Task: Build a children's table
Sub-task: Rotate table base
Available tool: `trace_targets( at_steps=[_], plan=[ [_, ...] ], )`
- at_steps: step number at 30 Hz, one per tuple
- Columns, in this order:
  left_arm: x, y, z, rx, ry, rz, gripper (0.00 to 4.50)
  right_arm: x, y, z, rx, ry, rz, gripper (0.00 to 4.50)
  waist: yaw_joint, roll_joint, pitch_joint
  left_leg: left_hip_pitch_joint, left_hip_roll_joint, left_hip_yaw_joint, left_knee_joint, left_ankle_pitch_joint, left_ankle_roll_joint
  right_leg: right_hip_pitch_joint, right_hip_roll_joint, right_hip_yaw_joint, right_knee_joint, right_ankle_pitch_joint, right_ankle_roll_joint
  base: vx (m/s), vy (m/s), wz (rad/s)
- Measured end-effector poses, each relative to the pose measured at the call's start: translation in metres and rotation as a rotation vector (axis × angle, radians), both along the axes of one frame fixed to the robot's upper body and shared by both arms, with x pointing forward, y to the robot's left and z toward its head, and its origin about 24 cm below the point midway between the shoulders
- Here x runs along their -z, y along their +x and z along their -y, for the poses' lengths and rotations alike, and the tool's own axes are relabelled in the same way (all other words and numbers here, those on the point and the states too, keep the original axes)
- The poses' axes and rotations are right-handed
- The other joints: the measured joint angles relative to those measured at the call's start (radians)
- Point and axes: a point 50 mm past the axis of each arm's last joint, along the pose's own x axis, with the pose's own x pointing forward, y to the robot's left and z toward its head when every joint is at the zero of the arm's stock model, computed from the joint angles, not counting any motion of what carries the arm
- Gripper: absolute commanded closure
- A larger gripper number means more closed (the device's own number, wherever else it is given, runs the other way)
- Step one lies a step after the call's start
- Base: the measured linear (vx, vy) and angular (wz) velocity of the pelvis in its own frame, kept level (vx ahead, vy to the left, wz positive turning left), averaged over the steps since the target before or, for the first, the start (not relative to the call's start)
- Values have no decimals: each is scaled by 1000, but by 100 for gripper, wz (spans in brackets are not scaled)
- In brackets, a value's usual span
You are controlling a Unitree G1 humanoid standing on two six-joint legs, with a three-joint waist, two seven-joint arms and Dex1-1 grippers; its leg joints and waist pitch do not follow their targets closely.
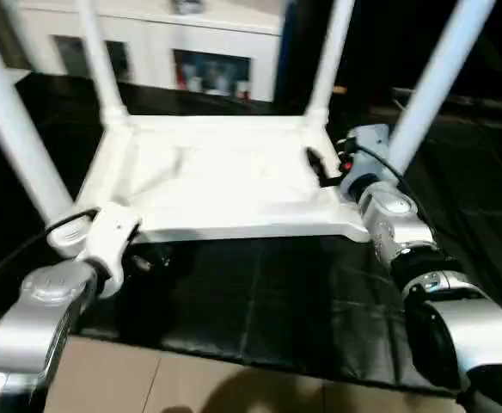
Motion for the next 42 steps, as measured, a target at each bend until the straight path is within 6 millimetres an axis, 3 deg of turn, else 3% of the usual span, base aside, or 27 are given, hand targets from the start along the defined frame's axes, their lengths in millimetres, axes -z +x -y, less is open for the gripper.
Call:
trace_targets(
  at_steps=[4, 7, 10, 14, 20, 27, 34, 42],
  plan=[
    [11, -22, -13, -192, -29, 56, 3, 10, -23, -20, -220, 78, 64, 0, -8, -4, 0, -1, 1, -1, 0, 0, 1, 0, 1, -1, 0, -4, 0, 0, 0, 0],
    [7, -31, -27, -352, -54, 141, 3, 14, -39, -29, -302, 76, 137, 0, -2, -7, 1, -1, 2, -1, 0, 0, 1, 1, 1, -1, -1, -4, 1, 0, 0, 0],
    [-1, -34, -35, -420, -47, 207, 3, 6, -47, -36, -374, -11, 249, 0, 9, -8, 0, 0, 1, -1, 0, 0, 1, 2, 1, -1, -1, -5, 3, 0, 0, 0],
    [-1, -39, -42, -531, -52, 249, 3, 4, -60, -44, -451, -142, 368, 0, 12, -14, -3, 1, 2, -1, 0, 0, 1, 5, 1, -1, -1, -8, 8, 0, 0, 0],
    [-9, -46, -59, -720, -41, 350, 3, 9, -75, -41, -449, -139, 430, 0, 8, -18, -6, 0, 1, -3, 0, 0, 1, 6, 1, -1, -2, -8, 8, 0, 0, 0],
    [-10, -44, -59, -743, -104, 373, 3, -2, -83, -37, -432, -195, 591, 0, 10, -23, -9, 0, 1, -3, 0, 0, 1, 6, 1, -1, -2, -8, 10, 0, 0, 0],
    [-36, -27, -61, -632, -140, 491, 3, -5, -90, -38, -454, -251, 666, 0, 8, -28, -9, 1, 1, -3, 0, 0, 1, 6, 2, 0, -2, -8, 9, 0, 0, 0],
    [-52, -10, -63, -459, -170, 491, 3, 3, -87, -42, -472, -254, 578, 0, 6, -28, -9, 1, 1, -3, 0, 0, 1, 6, 4, 2, -1, -8, 9, 0, 0, 0]
  ],
)
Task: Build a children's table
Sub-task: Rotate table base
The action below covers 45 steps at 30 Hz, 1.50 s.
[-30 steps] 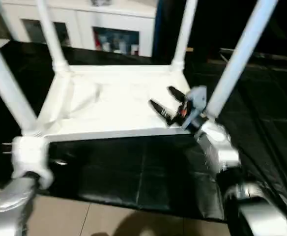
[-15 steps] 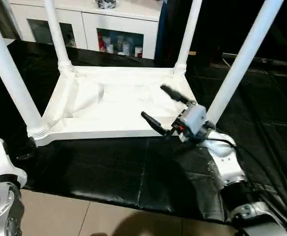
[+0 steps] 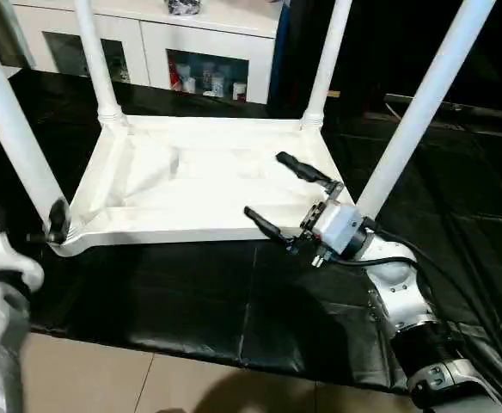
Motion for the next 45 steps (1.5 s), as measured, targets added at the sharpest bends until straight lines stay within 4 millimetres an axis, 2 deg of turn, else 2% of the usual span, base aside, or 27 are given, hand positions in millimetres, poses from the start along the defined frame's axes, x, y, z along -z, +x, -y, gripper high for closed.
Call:
trace_targets(
  at_steps=[3, 5, 8, 11, 14, 17, 20, 23, 27, 31, 34, 35, 38, 41, 45],
  plan=[
    [4, 3, -1, 44, -18, -28, 3, 18, 2, -1, -6, -56, -150, 0, -1, 0, 0, 0, 0, 0, 0, 0, 0, 0, 3, 3, 0, 0, 0, 0, 0, 0],
    [6, 5, 0, 100, -45, -43, 3, 40, -1, -2, -19, -80, -346, 0, 1, -1, -1, 0, 0, -2, 0, 0, 0, 0, 9, 11, 0, 1, -2, 0, 0, 0],
    [2, 8, -2, 166, -58, -56, 3, 65, -11, -4, -64, -88, -565, 0, 6, -1, 0, 0, 0, -2, 0, 0, 0, 0, 9, 13, 0, 3, -5, 0, 0, 0],
    [-1, 12, -2, 225, -120, -58, 3, 73, -12, -3, -67, -101, -682, 0, 14, -2, 0, 0, 0, -2, 0, 0, 0, 1, 9, 14, 0, 3, -5, 0, 0, 0],
    [-8, 17, 4, 316, -178, -38, 3, 76, -11, -2, -46, -139, -714, 0, 32, -1, 1, 1, 0, -2, 0, 0, -1, 5, 9, 15, 0, 2, -3, 0, 0, 0],
    [-14, 16, 8, 445, -222, -45, 3, 80, -6, 0, 7, -202, -757, 0, 37, -1, 1, 1, 0, -3, 0, 1, -1, 6, 9, 15, 0, 0, -1, 0, 0, 0],
    [-20, 14, 17, 611, -256, -59, 3, 84, 0, 2, 75, -235, -796, 0, 38, -1, 1, 1, 0, -3, 0, 1, -2, 7, 9, 16, 1, 0, 0, 0, 0, 0],
    [-17, 13, 28, 731, -269, -125, 3, 87, 7, 2, 153, -234, -827, 0, 29, -1, 1, 2, 0, -3, 0, 2, -4, 6, 9, 16, 3, 0, 0, 0, 0, 0],
    [-1, 27, 27, 665, -216, -230, 3, 87, 13, -5, 208, -208, -842, 0, 25, 0, 1, 4, 1, -3, -4, 3, -6, 6, 10, 16, 4, -1, 1, 0, 0, 0],
    [8, 38, 10, 491, -152, -277, 3, 87, 14, -7, 216, -195, -845, 0, 23, 1, 2, 5, 1, -3, -4, 4, -7, 6, 10, 15, 4, -1, 1, 0, 0, 0],
    [5, 30, 8, 523, -153, -290, 3, 85, 14, -9, 210, -191, -839, 0, 18, 1, 2, 5, 1, -3, -4, 4, -7, 6, 10, 16, 4, -1, 1, 0, 0, 0],
    [6, 19, 8, 573, -137, -332, 3, 85, 14, -9, 204, -191, -837, 0, 11, 5, 4, 4, 1, -3, -4, 4, -7, 6, 10, 16, 4, -1, -2, 0, 0, 0],
    [9, 7, 9, 608, -127, -377, 3, 83, 15, -8, 207, -191, -829, 0, 6, 8, 6, 3, 1, -3, -4, 4, -7, 6, 10, 15, 4, -2, -4, 0, 0, 0],
    [6, 4, 1, 530, -98, -376, 3, 82, 15, -8, 209, -188, -824, 0, 1, 10, 7, 3, 1, -3, -4, 4, -7, 6, 10, 15, 4, -2, -4, 0, 0, 0],
    [-5, 3, -22, 386, -39, -344, 3, 82, 16, -5, 224, -178, -825, 0, -1, 9, 6, 3, 1, -4, -4, 4, -7, 6, 10, 15, 4, -3, -3, 0, 0, 0]
  ],
)
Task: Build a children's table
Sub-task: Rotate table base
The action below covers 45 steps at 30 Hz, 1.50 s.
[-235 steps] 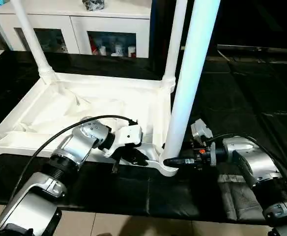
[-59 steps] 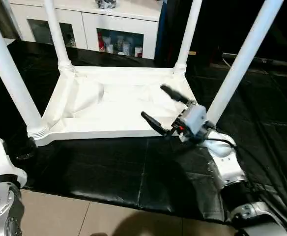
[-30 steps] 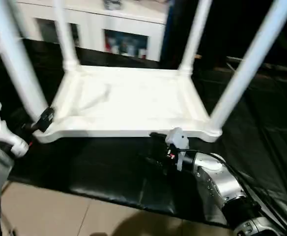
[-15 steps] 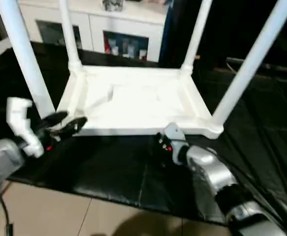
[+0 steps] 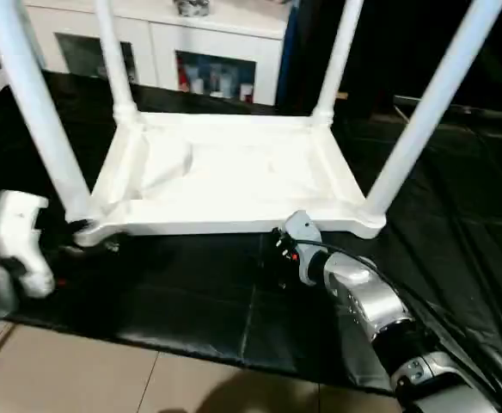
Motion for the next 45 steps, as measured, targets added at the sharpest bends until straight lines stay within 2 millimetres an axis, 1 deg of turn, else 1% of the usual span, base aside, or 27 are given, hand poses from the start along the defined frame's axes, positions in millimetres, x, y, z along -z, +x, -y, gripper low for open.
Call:
trace_targets(
  at_steps=[2, 3, 7, 13, 17, 20, 21, 22, 24, 26, 27, 28, 29, 30, 31, 32, 34, 36, 37, 38, 41, 45],
  plan=[
    [-7, 11, -9, -63, 37, 60, 3, 1, 0, 2, 19, -8, -1, 0, 5, -1, 0, 0, 0, 0, 0, 0, 0, 0, 0, 0, 0, -1, 2, 0, 0, 0],
    [-9, 12, -11, -75, 48, 75, 3, 1, 0, 1, 23, -7, -1, 0, 4, -1, 0, 1, 0, 0, 0, 0, 0, 1, 0, 0, 0, -1, 2, 0, 0, 0],
    [-10, 33, -7, -93, 30, 121, 3, 2, 0, 0, 27, 10, -16, 0, 8, 1, 1, 1, 0, -1, 0, 0, 0, 2, 0, 0, 0, 0, 1, 0, 0, 0],
    [-8, 56, 0, -35, -7, 144, 3, 2, 1, -3, 77, 23, -8, 0, 4, 3, 2, 1, 0, -1, 0, 1, -1, 2, 0, 0, 1, 2, -3, 0, 0, 0],
    [-2, 63, 4, 39, -93, 164, 3, 4, 4, 3, 142, 12, -21, 0, 5, 4, 2, 0, 0, -1, 0, 1, -1, 2, 0, 1, 1, 1, -2, 0, 0, 0],
    [0, 63, 5, 76, -133, 166, 3, 4, 6, 5, 172, 18, -25, 0, 6, 5, 3, 0, 0, -1, 0, 1, -1, 2, 0, 0, 1, 0, -3, 0, 0, 0],
    [0, 62, 6, 98, -158, 164, 3, 4, 8, 5, 190, 24, -29, 0, 6, 5, 3, 0, 0, 0, 0, 1, -1, 2, 0, 1, 1, 0, -3, 0, 0, 0],
    [0, 62, 7, 123, -180, 162, 3, 4, 10, 5, 205, 29, -34, 0, 7, 9, 5, -1, 0, 0, 0, 1, -1, 1, -1, 1, 1, 0, -3, 0, 0, 0],
    [-1, 61, 12, 181, -228, 156, 3, 3, 13, 4, 227, 38, -38, 0, 8, 11, 6, -1, 0, 0, 0, 1, -1, 1, -1, 0, 1, 0, -3, 0, 0, 0],
    [-4, 57, 19, 242, -264, 154, 3, 3, 15, 1, 239, 40, -42, 0, 8, 16, 9, -1, 0, 0, 0, 1, -1, 1, -1, 0, 1, 0, -4, 0, 0, 0],
    [-7, 56, 25, 287, -283, 161, 3, 3, 16, 1, 241, 37, -43, 0, 8, 17, 9, -1, 0, 0, 0, 1, -1, 1, -1, 0, 1, 0, -4, 0, 0, 0],
    [-10, 52, 29, 322, -292, 166, 3, 2, 17, -2, 238, 39, -44, 0, 6, 17, 10, -1, 0, 0, 0, 1, -1, 1, -1, 0, 1, 0, -4, 0, 0, 0],
    [-10, 44, 33, 358, -304, 152, 3, 2, 18, -6, 237, 46, -47, 0, 1, 18, 9, 0, 0, 0, 0, 1, -1, 1, -1, 0, 2, 0, -4, 0, 0, 0],
    [-10, 38, 38, 401, -321, 141, 3, 2, 18, -6, 242, 49, -46, 0, 0, 15, 7, 0, 0, 0, 0, 1, -1, 1, -1, 1, 2, 0, -5, 0, 0, 0],
    [-10, 30, 48, 467, -345, 122, 3, 2, 20, -8, 247, 54, -50, 0, -1, 16, 8, 0, 0, 0, 0, 1, -1, 1, -1, 1, 2, -1, -5, 0, 0, 0],
    [-9, 27, 52, 491, -355, 112, 3, 2, 20, -8, 248, 54, -51, 0, -2, 15, 7, 0, 0, 1, 0, 1, -1, 1, -1, 1, 2, -1, -5, 0, 0, 0],
    [-8, 15, 75, 622, -407, 67, 3, 1, 22, -10, 251, 53, -55, 0, -4, 13, 7, 0, 0, 1, 0, 1, -1, 1, -1, 1, 3, -1, -5, 0, 0, 0],
    [-7, 10, 83, 661, -423, 47, 3, 2, 22, -11, 244, 50, -57, 0, -11, 12, 6, 1, 0, 0, 0, 1, -1, 1, 0, 1, 4, -1, -5, 0, 0, 0],
    [-6, 6, 91, 692, -434, 31, 3, 2, 23, -11, 241, 46, -59, 0, -16, 12, 6, 1, 1, 0, 0, 1, -1, 0, 0, 1, 4, -1, -5, 0, 0, 0],
    [-5, 4, 95, 709, -437, 26, 3, 2, 23, -11, 242, 45, -59, 0, -18, 12, 6, 1, 1, 0, 0, 1, -1, 0, 0, 1, 5, -1, -5, 0, 0, 0],
    [-3, 1, 110, 756, -450, 18, 3, 3, 23, -11, 236, 35, -56, 0, -22, 8, 5, 1, 1, 0, 0, 1, -2, 0, 0, 1, 5, -1, -4, 0, 0, 0],
    [0, 1, 127, 789, -465, 12, 3, 3, 24, -12, 231, 30, -51, 0, -22, 7, 5, 1, 0, 1, 0, 1, -2, 1, 0, 1, 5, -1, -4, 0, 0, 0]
  ],
)
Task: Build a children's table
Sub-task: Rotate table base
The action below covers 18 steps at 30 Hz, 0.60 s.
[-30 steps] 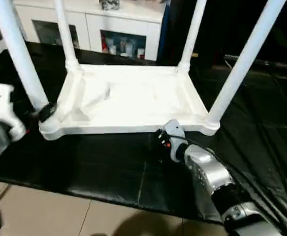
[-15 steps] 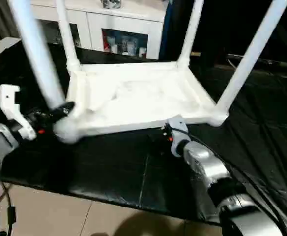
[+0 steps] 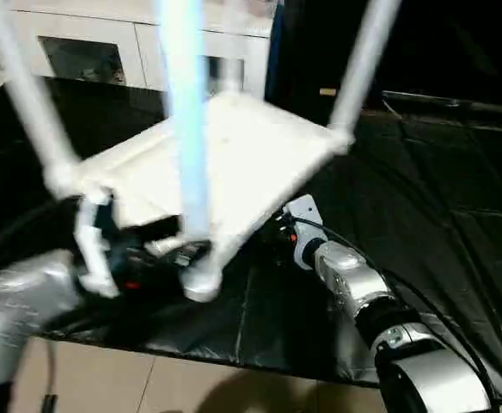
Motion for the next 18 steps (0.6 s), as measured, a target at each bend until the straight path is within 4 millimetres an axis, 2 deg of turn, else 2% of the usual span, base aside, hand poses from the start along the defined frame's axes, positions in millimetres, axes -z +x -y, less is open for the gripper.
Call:
trace_targets(
  at_steps=[6, 11, 18],
  plan=[
    [2, 5, 26, 57, -35, -3, 3, -1, 1, -4, -19, 3, 2, 0, -4, 0, 0, 0, 0, 0, 0, 0, 0, -1, 1, 0, 0, 0, 0, 0, 0, 0],
    [-4, 15, 57, 132, -65, 30, 3, -2, 1, -8, -33, 12, 8, 0, -4, 3, 1, -1, 0, 0, 0, 0, -1, -1, 1, 0, 0, 0, 0, 0, 0, 0],
    [-3, 32, 75, 98, -53, 71, 3, -1, 3, -3, 9, 4, 15, 0, -1, 10, 2, -1, 0, 0, 0, 0, -1, -1, 0, 0, 0, 0, -1, 0, 0, 0]
  ],
)
